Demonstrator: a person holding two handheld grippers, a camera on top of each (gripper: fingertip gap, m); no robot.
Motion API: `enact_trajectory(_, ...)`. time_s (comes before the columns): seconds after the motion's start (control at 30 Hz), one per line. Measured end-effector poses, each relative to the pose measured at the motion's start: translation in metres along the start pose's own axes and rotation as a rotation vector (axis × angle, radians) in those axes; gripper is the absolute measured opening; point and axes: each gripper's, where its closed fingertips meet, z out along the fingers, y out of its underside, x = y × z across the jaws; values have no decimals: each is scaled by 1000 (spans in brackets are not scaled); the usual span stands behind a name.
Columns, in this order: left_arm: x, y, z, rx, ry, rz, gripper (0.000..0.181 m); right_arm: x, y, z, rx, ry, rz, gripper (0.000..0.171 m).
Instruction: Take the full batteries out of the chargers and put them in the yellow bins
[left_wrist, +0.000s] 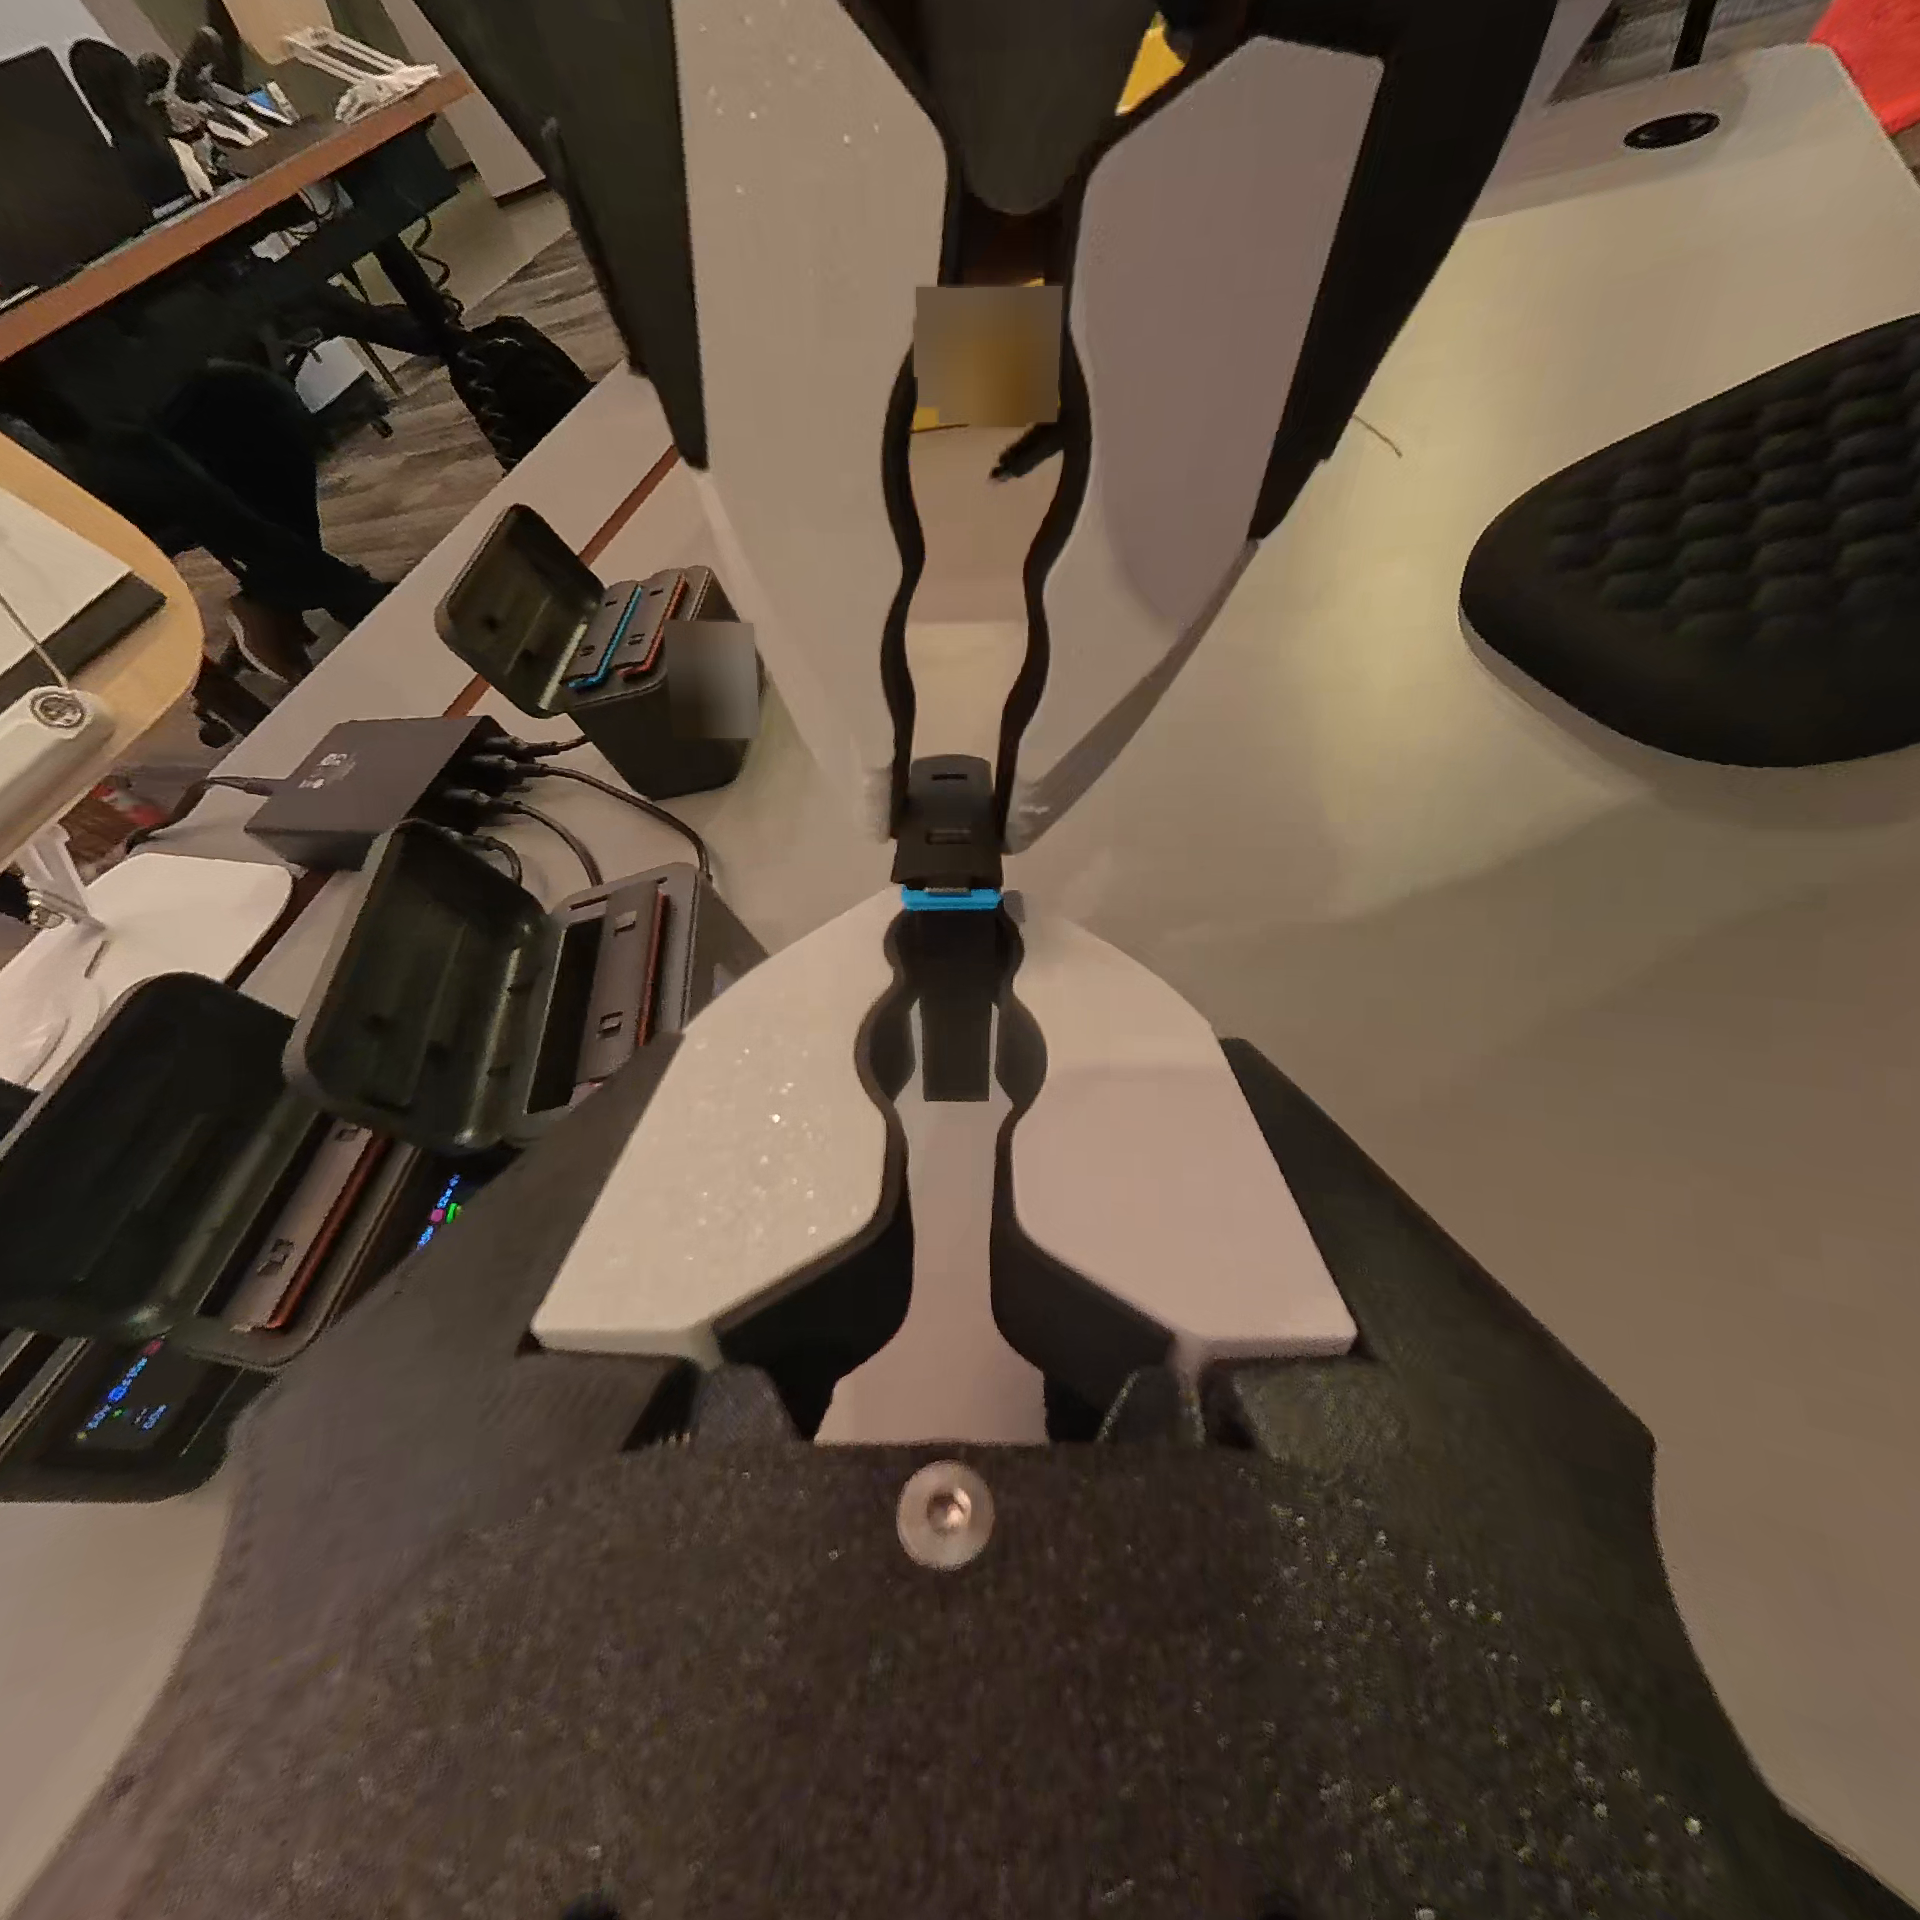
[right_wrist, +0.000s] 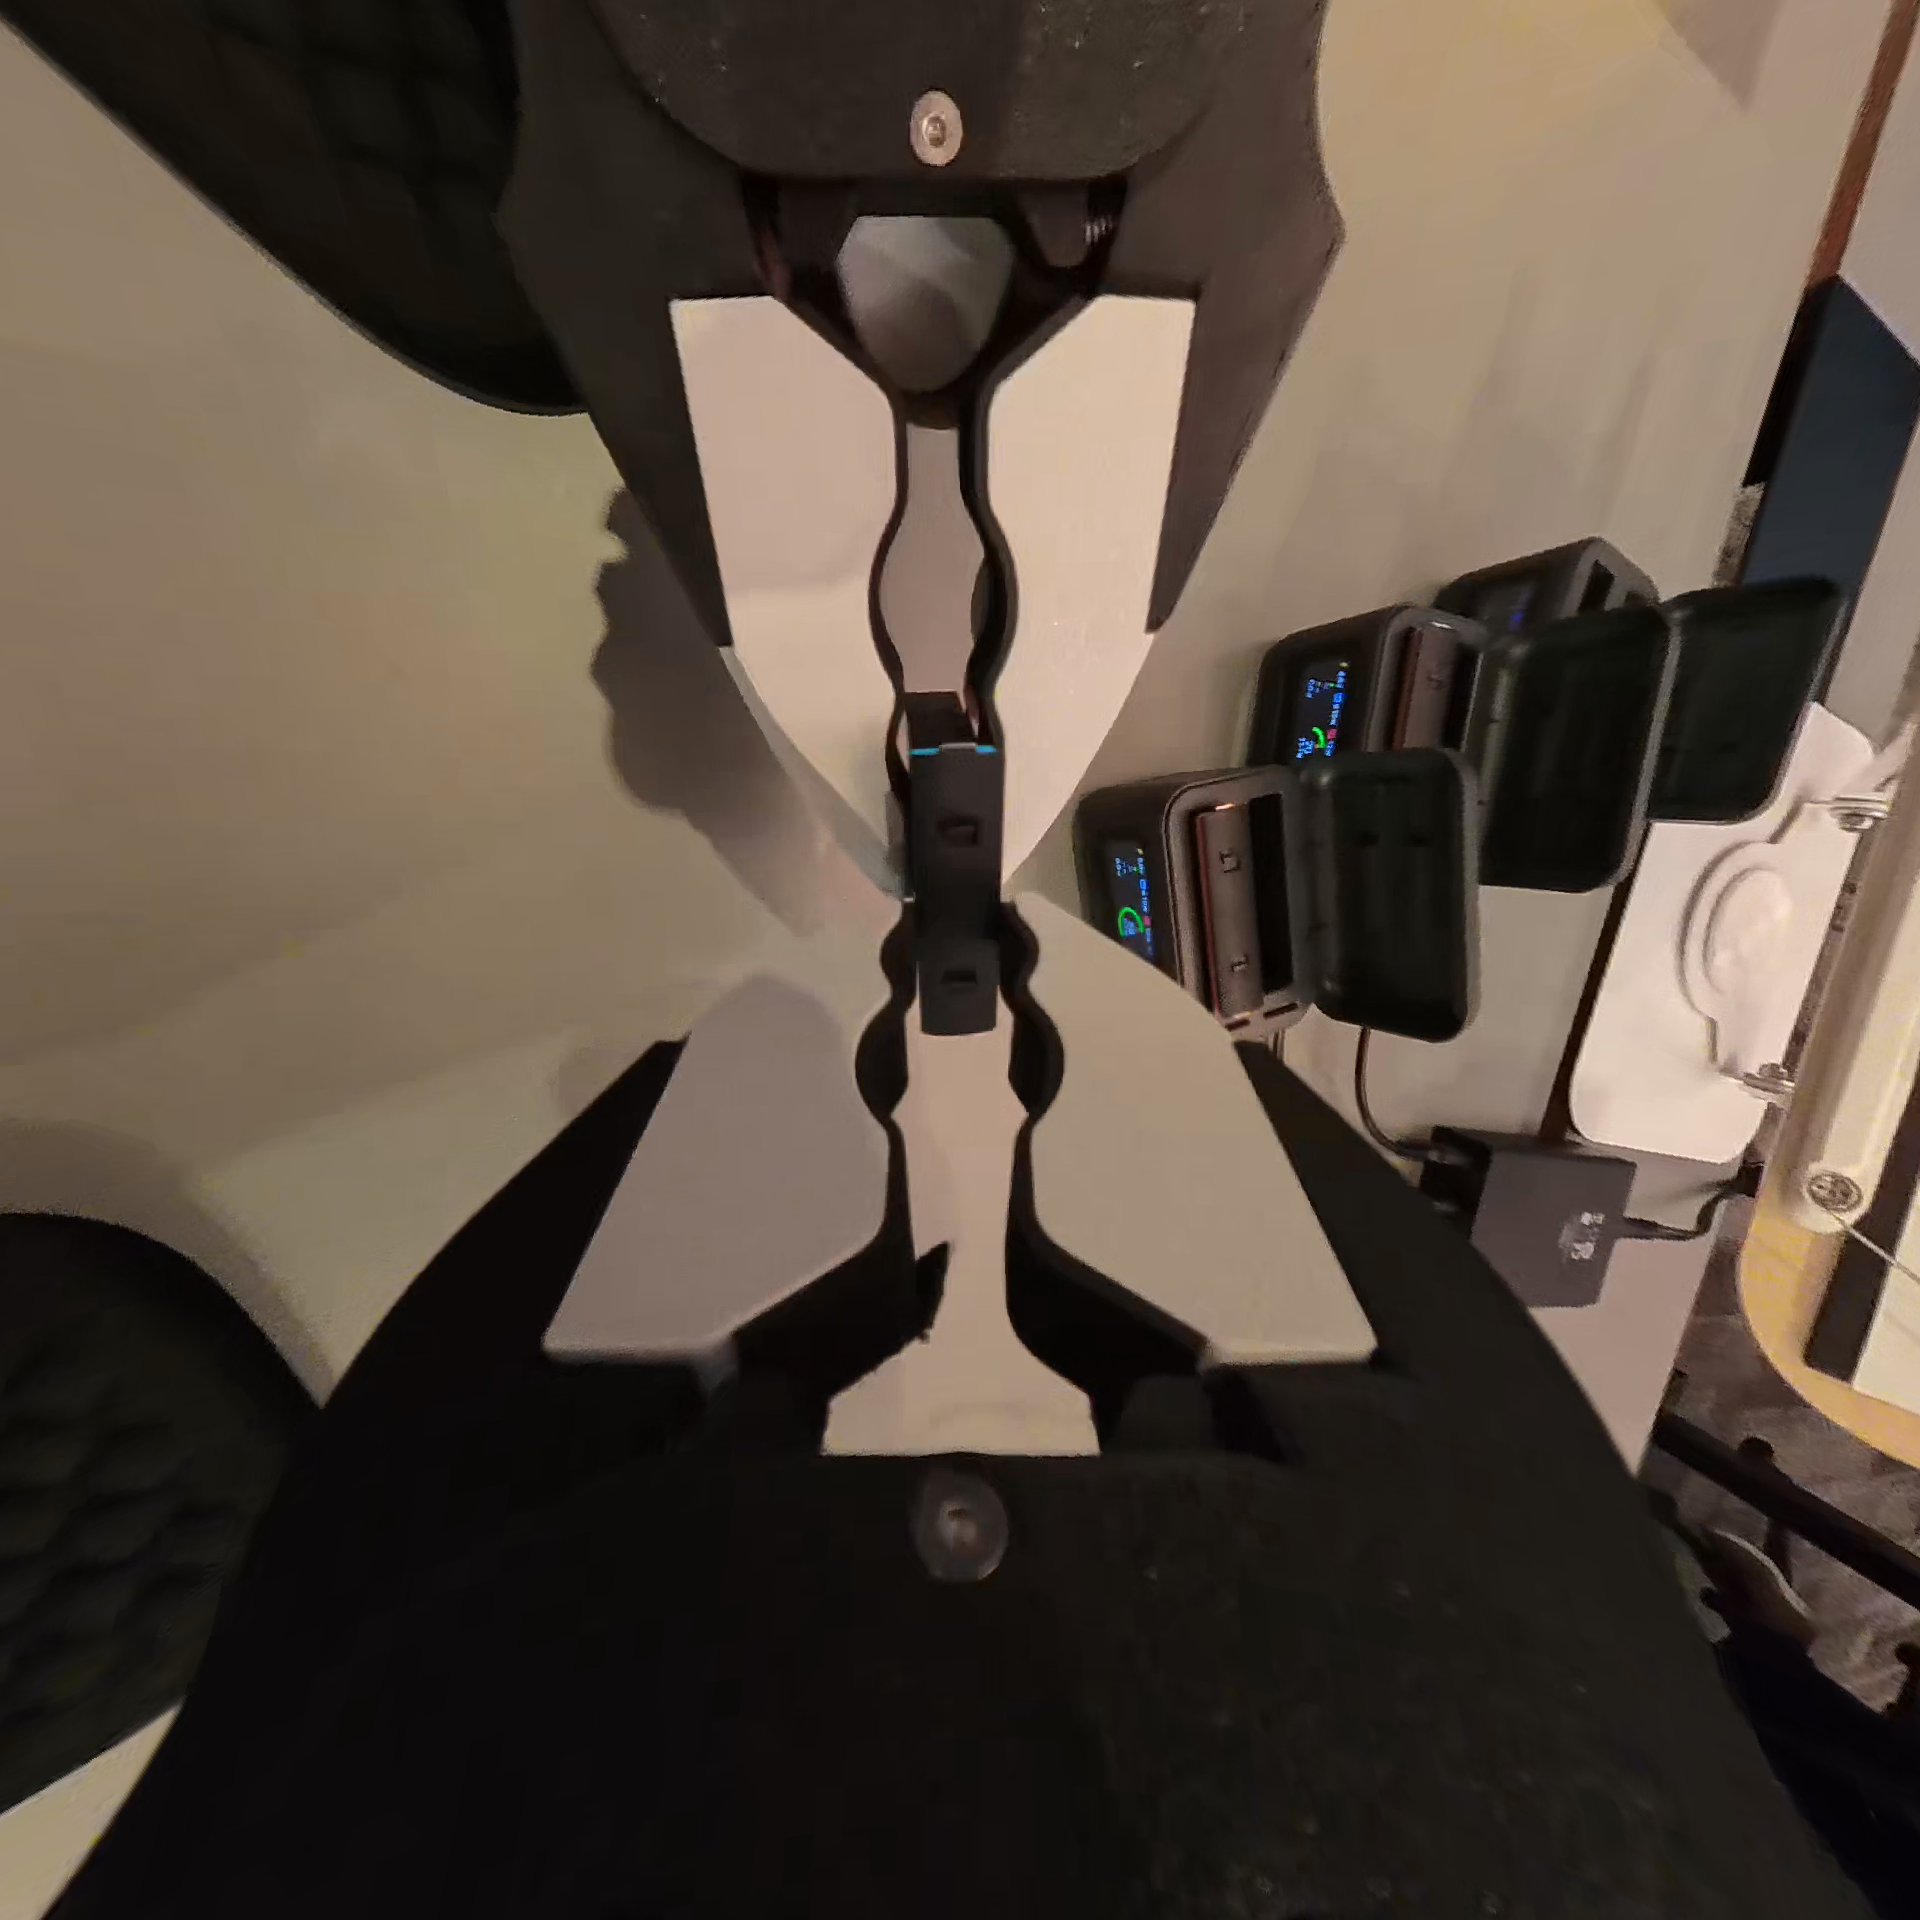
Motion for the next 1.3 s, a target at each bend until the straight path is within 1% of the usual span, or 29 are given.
enact_trajectory(0.2, 2, -3, 0, 21, 11, -9, 12, 0, 0, -4, -11, -25, -6, 14)
enact_trajectory(0.23, 2, -2, 0, 21, 13, -12, 19, 1, 3, -6, -21, -18, -8, 14)
enact_trajectory(0.33, 0, -2, 1, 19, 13, -33, 27, 10, 12, -23, -39, 3, 0, 14)
enact_trajectory(0.43, -2, 1, 2, 6, 1, -38, 27, 25, 33, -52, -99, 48, 4, 14)
enact_trajectory(0.57, -5, 5, 3, -10, -10, -57, 27, 46, 81, -98, -212, 105, 65, 14)
enact_trajectory(0.7, -6, 9, 5, -23, -16, -67, 27, 61, 149, -145, -362, 162, 164, 14)
enact_trajectory(0.8, -6, 11, 7, -30, -16, -71, 27, 63, 200, -175, -448, 178, 244, 14)
enact_trajectory(0.9, -8, 14, 8, -39, -25, -76, 26, 57, 246, -196, -526, 166, 315, 14)
enact_trajectory(1.0, -13, 17, 9, -45, -49, -78, 26, 40, 287, -205, -591, 117, 382, 14)
enact_trajectory(1.1, -20, 22, 8, -55, -78, -95, 26, 15, 320, -207, -648, 42, 447, 14)
enact_trajectory(1.2, -26, 27, 8, -67, -90, -122, 26, -19, 349, -200, -710, -65, 511, 14)
enact_trajectory(1.3, -32, 31, 7, -74, -99, -144, 25, -47, 363, -183, -709, -150, 537, 14)
